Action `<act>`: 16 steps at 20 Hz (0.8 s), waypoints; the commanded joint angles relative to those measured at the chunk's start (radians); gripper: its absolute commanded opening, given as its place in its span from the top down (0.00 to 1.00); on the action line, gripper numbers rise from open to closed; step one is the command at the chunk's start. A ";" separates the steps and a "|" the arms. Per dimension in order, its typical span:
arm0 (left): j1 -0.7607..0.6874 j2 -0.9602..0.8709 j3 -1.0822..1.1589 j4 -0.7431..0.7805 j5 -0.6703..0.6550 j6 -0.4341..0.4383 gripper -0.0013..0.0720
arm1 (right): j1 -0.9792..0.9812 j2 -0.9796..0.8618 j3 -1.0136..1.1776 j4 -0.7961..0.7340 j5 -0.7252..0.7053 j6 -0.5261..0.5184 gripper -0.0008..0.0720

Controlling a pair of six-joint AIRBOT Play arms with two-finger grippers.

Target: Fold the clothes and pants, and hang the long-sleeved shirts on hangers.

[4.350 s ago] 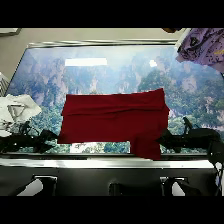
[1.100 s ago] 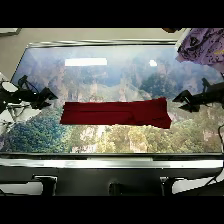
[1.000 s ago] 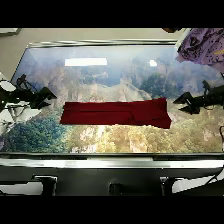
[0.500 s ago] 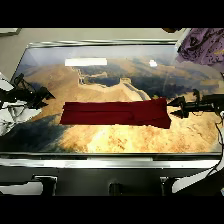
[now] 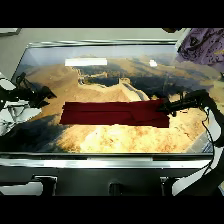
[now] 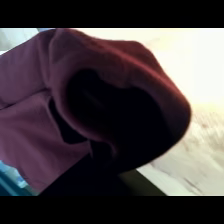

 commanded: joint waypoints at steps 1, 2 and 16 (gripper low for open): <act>-0.054 -0.005 0.001 -0.060 0.026 0.003 0.56 | 0.013 0.085 0.013 -0.088 0.006 0.112 0.95; -0.087 -0.009 0.001 -0.094 0.053 0.003 0.80 | 0.013 0.125 0.025 -0.147 0.000 0.179 0.95; -0.833 -0.517 0.435 -0.472 0.330 -0.138 0.96 | 0.013 0.448 0.229 -0.469 -0.228 0.448 0.95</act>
